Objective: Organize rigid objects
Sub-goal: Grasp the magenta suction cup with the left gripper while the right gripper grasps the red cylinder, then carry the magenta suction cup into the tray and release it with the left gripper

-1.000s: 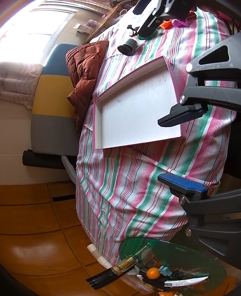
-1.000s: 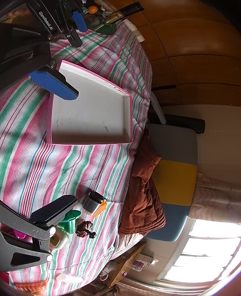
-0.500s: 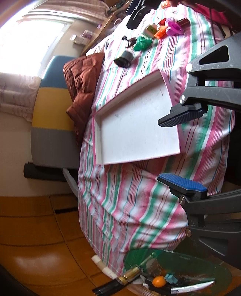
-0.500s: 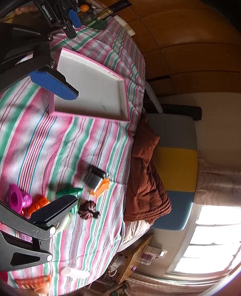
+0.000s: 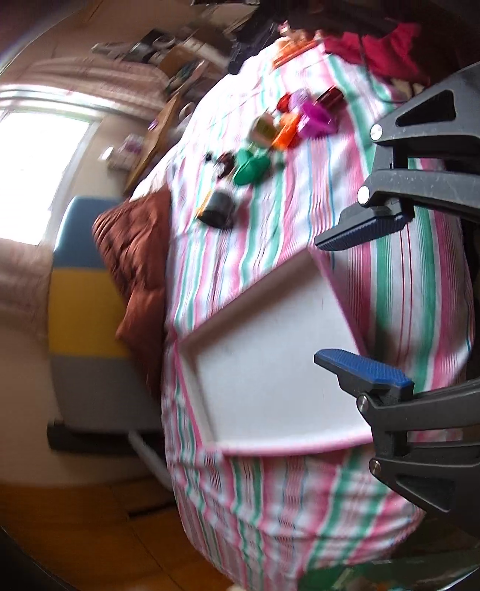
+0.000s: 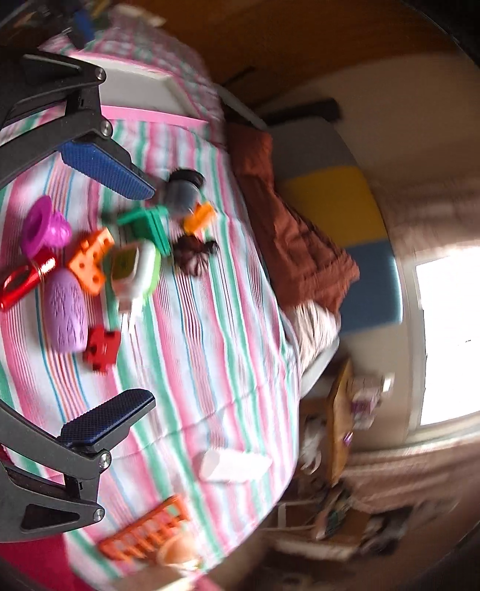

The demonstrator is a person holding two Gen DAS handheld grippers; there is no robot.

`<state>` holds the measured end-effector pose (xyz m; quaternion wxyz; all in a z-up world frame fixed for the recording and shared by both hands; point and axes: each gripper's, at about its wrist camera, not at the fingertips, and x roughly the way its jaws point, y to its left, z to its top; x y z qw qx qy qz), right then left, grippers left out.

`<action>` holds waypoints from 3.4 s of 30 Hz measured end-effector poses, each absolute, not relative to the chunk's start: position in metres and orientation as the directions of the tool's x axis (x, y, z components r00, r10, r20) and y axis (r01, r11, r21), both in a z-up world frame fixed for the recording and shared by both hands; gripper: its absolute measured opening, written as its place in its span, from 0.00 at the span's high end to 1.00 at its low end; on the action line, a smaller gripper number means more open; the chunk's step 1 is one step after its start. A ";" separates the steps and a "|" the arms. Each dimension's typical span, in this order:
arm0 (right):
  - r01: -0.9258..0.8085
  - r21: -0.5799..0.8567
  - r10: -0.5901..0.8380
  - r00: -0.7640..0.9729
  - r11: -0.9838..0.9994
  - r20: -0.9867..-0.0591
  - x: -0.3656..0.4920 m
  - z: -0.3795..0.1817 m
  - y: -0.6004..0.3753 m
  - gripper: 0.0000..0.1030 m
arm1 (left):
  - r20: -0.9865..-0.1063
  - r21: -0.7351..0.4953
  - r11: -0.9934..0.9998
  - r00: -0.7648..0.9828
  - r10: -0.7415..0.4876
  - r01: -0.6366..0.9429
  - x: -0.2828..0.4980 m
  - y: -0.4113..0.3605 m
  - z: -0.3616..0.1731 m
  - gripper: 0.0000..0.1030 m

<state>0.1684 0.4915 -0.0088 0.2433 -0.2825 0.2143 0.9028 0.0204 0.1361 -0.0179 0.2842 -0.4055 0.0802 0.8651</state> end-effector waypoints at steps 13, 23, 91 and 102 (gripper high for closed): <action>-0.600 0.412 0.268 -0.734 -0.685 -0.624 0.184 -0.004 0.526 0.00 | -0.821 -0.256 -0.543 -0.117 0.559 -0.799 0.055 0.275 -0.050 0.45; -0.581 0.389 0.249 -0.731 -0.715 -0.635 0.179 -0.002 0.519 0.00 | -0.825 -0.347 -0.504 0.002 0.565 -0.791 0.058 0.331 -0.077 0.44; -0.200 -0.073 0.143 -0.365 -0.977 -0.920 0.101 -0.105 0.417 0.74 | -0.757 -0.170 -0.850 -0.486 0.436 -0.498 -0.081 0.136 -0.026 0.49; -0.184 -0.082 0.149 -0.388 -0.980 -0.910 0.109 -0.106 0.412 0.74 | -0.799 -0.069 -0.942 -0.547 0.250 -0.330 -0.195 0.101 -0.056 0.49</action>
